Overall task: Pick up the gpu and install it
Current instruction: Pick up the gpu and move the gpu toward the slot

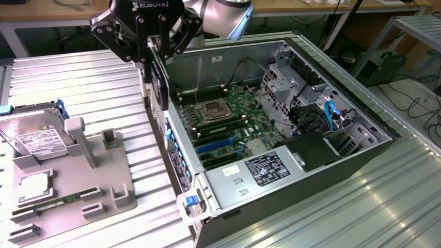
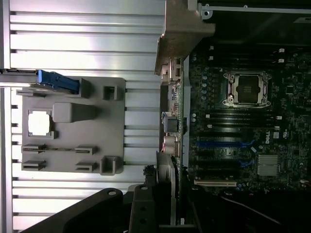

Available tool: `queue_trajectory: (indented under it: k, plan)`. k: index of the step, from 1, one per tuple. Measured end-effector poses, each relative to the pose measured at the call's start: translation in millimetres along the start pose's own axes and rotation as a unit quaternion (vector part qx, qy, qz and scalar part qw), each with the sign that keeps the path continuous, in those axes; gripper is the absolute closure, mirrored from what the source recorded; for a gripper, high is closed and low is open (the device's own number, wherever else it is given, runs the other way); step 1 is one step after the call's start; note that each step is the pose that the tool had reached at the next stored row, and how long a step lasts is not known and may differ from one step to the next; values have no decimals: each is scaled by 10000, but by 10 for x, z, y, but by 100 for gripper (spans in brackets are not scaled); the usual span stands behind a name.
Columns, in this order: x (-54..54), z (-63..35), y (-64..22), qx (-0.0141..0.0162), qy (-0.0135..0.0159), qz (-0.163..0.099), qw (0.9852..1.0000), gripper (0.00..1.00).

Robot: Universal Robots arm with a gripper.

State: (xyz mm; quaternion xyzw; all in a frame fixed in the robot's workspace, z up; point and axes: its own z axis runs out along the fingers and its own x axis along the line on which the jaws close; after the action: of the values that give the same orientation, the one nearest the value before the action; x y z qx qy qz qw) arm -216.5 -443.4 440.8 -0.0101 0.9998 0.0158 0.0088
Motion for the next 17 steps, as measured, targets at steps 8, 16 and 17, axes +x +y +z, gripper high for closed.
queue_trajectory:
  k: [8,16,17]
  plan:
    - [-80,2,-2,0,0,0,10000,72]
    - [-160,5,-3,0,0,0,10000,72]
    - [-169,5,-4,0,0,0,10000,72]
